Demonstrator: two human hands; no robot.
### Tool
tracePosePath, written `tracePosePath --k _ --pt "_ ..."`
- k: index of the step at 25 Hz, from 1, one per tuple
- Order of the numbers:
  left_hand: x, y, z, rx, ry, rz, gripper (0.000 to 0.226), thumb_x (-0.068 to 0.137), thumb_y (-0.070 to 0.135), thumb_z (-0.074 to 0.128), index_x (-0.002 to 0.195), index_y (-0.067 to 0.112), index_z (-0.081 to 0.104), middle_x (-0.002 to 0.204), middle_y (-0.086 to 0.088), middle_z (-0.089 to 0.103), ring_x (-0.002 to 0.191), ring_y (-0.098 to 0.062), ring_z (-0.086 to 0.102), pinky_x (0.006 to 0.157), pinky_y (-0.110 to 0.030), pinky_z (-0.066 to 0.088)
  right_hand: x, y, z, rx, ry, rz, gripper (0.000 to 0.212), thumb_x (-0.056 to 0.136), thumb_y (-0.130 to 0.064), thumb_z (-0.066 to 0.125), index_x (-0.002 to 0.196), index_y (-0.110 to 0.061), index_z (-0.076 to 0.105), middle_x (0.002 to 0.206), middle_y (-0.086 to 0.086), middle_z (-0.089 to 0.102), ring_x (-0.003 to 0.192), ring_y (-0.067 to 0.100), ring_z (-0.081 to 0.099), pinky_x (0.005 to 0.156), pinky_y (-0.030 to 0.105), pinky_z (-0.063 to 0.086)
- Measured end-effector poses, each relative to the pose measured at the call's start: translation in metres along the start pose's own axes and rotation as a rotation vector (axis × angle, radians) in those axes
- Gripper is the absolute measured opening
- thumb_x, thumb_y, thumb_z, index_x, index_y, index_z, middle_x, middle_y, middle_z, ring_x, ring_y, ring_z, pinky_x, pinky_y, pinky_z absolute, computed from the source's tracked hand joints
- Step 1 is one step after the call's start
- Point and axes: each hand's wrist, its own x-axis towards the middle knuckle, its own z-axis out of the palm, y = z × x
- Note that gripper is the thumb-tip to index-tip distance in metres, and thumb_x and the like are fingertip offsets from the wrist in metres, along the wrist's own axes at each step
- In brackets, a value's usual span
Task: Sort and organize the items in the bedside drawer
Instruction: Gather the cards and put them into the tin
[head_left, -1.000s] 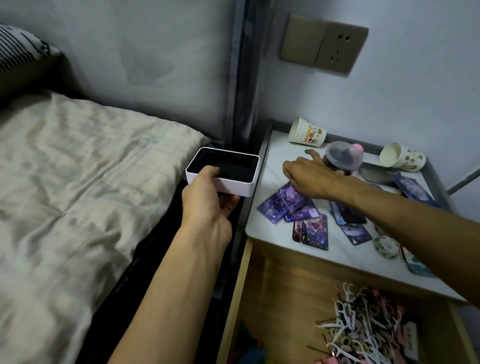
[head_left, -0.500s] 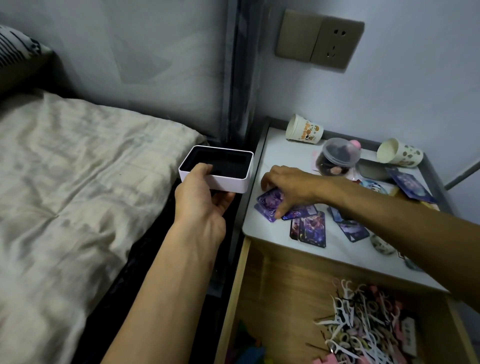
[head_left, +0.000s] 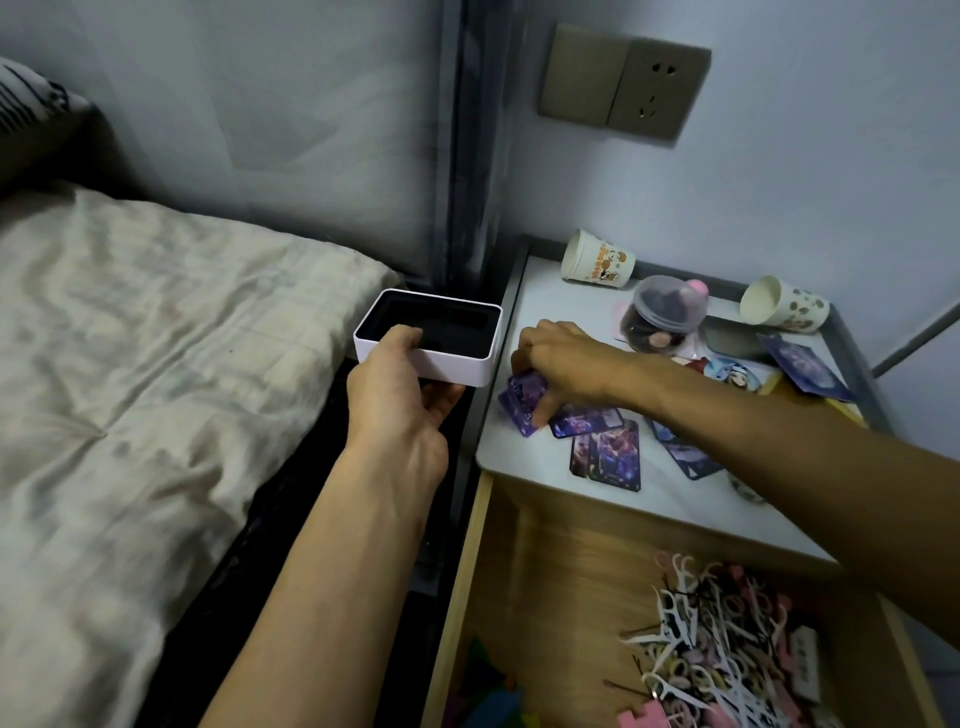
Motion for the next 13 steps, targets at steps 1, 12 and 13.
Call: tracePosePath --k 1,12,13 --pt "0.0 0.0 0.0 0.006 -0.005 0.002 0.024 0.091 0.015 0.057 0.114 0.008 0.059 0.098 -0.012 0.061 0.084 -0.025 0.062 0.062 -0.031 0.054 -0.006 0.001 -0.003 0.046 0.035 0.011 0.053 0.077 -0.046 0.076 0.119 -0.019 0.062 0.109 0.0 0.054 0.1 0.017 0.048 0.083 0.031 0.042" --pt "-0.032 -0.043 0.01 0.483 -0.245 -0.103 0.022 0.089 0.005 0.049 0.11 0.005 0.057 0.087 -0.015 0.067 0.076 -0.031 0.068 0.065 -0.042 0.058 -0.185 -0.02 -0.017 1.351 0.572 0.523 0.019 0.089 -0.01 0.066 0.108 -0.011 0.064 0.089 0.005 0.075 0.082 0.015 0.073 0.07 0.027 0.059" --pt "-0.04 -0.056 0.01 0.573 -0.3 -0.134 0.02 0.089 0.005 0.05 0.107 0.005 0.059 0.083 -0.014 0.066 0.073 -0.03 0.067 0.064 -0.041 0.057 -0.203 -0.026 -0.006 1.525 0.563 0.554 0.02 0.089 -0.008 0.065 0.109 -0.007 0.064 0.092 0.009 0.076 0.084 0.02 0.074 0.073 0.031 0.06"
